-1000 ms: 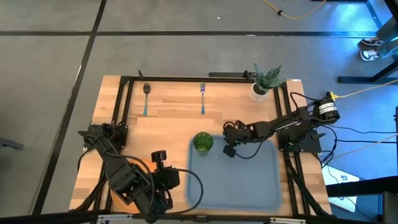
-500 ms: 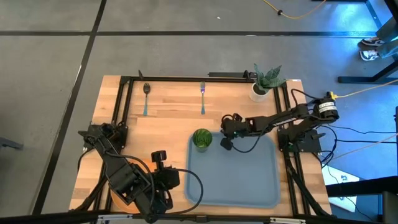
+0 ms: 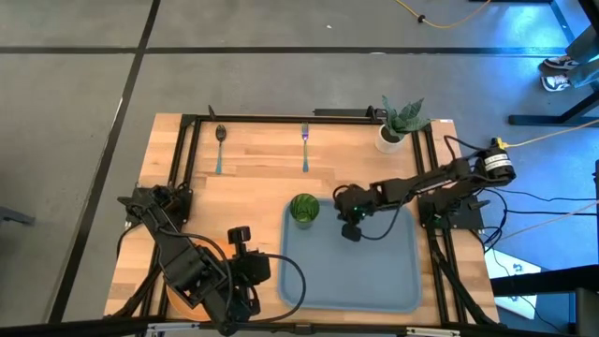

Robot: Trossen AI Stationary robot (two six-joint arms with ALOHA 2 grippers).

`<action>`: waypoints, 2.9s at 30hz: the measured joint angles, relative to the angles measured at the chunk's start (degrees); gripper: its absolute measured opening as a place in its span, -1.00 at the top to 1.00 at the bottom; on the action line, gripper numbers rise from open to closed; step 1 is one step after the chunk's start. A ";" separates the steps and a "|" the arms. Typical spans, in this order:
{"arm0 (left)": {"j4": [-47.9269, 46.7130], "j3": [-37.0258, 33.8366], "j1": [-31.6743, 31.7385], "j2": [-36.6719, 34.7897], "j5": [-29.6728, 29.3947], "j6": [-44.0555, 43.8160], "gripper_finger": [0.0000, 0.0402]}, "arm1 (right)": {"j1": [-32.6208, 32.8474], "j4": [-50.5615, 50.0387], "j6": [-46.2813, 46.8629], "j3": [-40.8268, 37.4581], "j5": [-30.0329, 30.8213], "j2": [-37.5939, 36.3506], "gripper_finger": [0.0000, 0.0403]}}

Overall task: Pick and place plate/cup/fork/spoon on tray
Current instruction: Adjust the blue tray, then put the orange plate on the blue tray to the right of the green cup

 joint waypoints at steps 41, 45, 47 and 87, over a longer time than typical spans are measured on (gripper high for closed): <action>0.01 0.00 -0.07 0.00 1.31 -2.85 0.99 | -10.74 10.67 -12.02 -0.95 18.04 6.84 0.90; 0.02 0.00 -0.07 0.00 1.31 -2.84 1.00 | -10.69 9.66 -11.63 -0.33 17.49 5.37 0.89; 0.00 0.00 -0.07 0.00 1.31 -2.86 1.00 | -9.73 7.86 -10.45 0.92 15.90 2.98 0.89; 0.06 -6.41 3.11 0.33 30.21 -22.08 0.99 | 10.02 -25.94 -5.25 23.51 13.01 -21.75 0.89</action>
